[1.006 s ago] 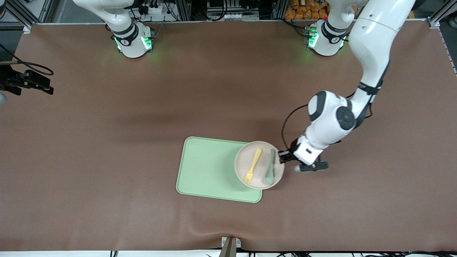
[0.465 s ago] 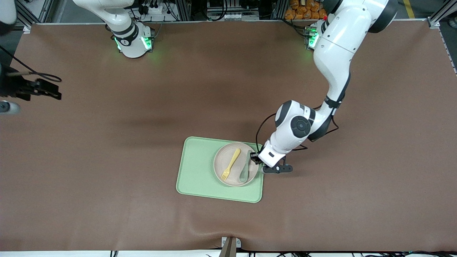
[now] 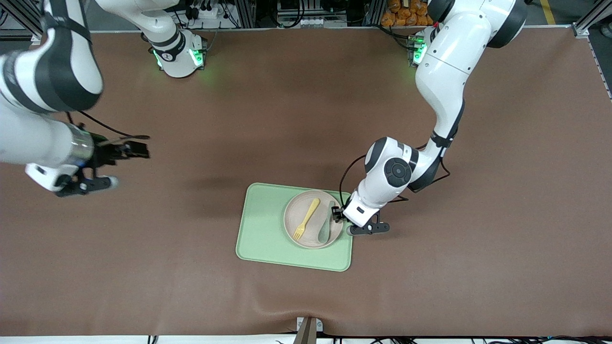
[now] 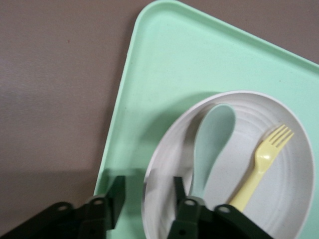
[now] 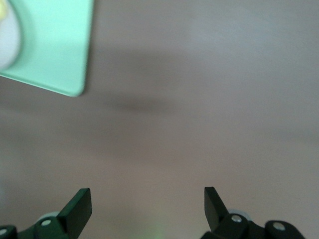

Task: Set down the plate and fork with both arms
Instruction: 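Release the plate and raise the left gripper while the right gripper reaches the fork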

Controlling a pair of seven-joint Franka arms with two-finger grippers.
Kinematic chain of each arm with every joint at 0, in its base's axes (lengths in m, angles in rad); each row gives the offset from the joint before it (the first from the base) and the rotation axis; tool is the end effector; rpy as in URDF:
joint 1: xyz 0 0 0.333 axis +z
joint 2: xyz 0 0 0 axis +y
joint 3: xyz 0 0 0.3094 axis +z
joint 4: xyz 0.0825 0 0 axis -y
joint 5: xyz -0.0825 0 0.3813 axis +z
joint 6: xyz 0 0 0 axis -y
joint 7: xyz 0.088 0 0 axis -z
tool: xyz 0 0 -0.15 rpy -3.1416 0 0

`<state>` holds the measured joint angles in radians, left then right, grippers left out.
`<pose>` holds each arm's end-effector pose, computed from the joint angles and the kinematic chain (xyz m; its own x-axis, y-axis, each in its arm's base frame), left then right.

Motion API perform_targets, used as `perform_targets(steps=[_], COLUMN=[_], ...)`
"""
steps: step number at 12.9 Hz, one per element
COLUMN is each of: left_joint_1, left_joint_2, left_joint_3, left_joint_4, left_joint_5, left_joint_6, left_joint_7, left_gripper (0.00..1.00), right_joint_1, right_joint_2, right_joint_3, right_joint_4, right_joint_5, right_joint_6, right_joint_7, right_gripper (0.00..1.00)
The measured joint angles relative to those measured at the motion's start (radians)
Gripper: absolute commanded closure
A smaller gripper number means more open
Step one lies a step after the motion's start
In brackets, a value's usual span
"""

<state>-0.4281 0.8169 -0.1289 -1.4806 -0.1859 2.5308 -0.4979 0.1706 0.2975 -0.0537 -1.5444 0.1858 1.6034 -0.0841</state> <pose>0.6372 -0.3824 0.1716 0.9869 0.1433 0.0741 0.1147 -0.9463 0.3022 0.6020 0.1008 0.4177 0.9568 0.1882 -0.2218 0.1491 -0.9720 -0.1818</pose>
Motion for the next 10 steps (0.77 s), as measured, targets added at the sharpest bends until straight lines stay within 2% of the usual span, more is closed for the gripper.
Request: perform_targets(steps=[2, 6, 8, 10], left_joint_1=[0.002, 0.022, 0.070, 0.117], left_joint_2=[-0.072, -0.336, -0.451, -0.535], left_joint_3=[0.026, 0.135, 0.147, 0.148], left_joint_4=[0.029, 0.043, 0.039, 0.036], left_joint_5=[0.000, 0.049, 0.085, 0.091], left_joint_6=[-0.123, -0.477, -0.612, -0.719], left_joint_7=[-0.005, -0.009, -0.009, 0.001], left_gripper=[0.00, 0.00, 0.00, 0.00], right_joint_1=[0.076, 0.269, 0.360, 0.447], right_joint_2=[0.094, 0.307, 0.385, 0.438], right_joint_3=[0.003, 0.007, 0.007, 0.004], right_joint_4=[-0.004, -0.003, 0.018, 0.055], right_joint_5=[0.076, 0.209, 0.229, 0.223], right_joint_6=[0.155, 0.553, 0.736, 0.855], right_joint_7=[0.000, 0.003, 0.035, 0.120], right_gripper=[0.00, 0.00, 0.00, 0.00])
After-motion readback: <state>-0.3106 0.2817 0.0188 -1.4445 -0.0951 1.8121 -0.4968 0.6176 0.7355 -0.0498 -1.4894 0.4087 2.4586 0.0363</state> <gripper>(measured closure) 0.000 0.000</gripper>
